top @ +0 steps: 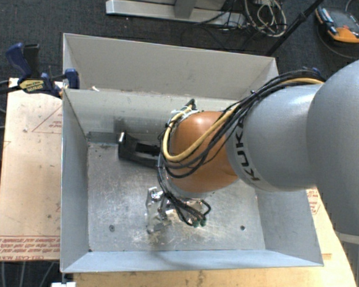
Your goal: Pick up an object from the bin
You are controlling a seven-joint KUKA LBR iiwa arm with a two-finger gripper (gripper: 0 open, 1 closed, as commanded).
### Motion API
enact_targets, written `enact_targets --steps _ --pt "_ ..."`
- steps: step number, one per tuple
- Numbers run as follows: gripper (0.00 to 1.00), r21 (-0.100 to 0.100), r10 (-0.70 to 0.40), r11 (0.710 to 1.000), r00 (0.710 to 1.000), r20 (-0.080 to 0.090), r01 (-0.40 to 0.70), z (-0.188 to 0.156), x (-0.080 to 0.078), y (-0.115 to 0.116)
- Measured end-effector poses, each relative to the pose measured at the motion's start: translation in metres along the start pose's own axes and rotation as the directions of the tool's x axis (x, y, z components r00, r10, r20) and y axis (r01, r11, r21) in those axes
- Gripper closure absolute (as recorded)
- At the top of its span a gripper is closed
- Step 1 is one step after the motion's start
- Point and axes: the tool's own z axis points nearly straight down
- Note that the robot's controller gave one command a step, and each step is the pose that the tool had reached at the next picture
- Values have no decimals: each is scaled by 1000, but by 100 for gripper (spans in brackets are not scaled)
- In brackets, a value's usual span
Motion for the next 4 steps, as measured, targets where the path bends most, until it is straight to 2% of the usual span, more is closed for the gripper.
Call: enact_targets --steps 1,2,3,4 --pt "100 -3 -188 982 982 -2 187 -20 5 -23" --pt "100 3 -356 934 934 1 356 -49 13 -39" --pt "100 -1 -222 975 975 1 222 -90 11 -44" --pt "0 1 -161 987 987 2 161 -58 11 -51"
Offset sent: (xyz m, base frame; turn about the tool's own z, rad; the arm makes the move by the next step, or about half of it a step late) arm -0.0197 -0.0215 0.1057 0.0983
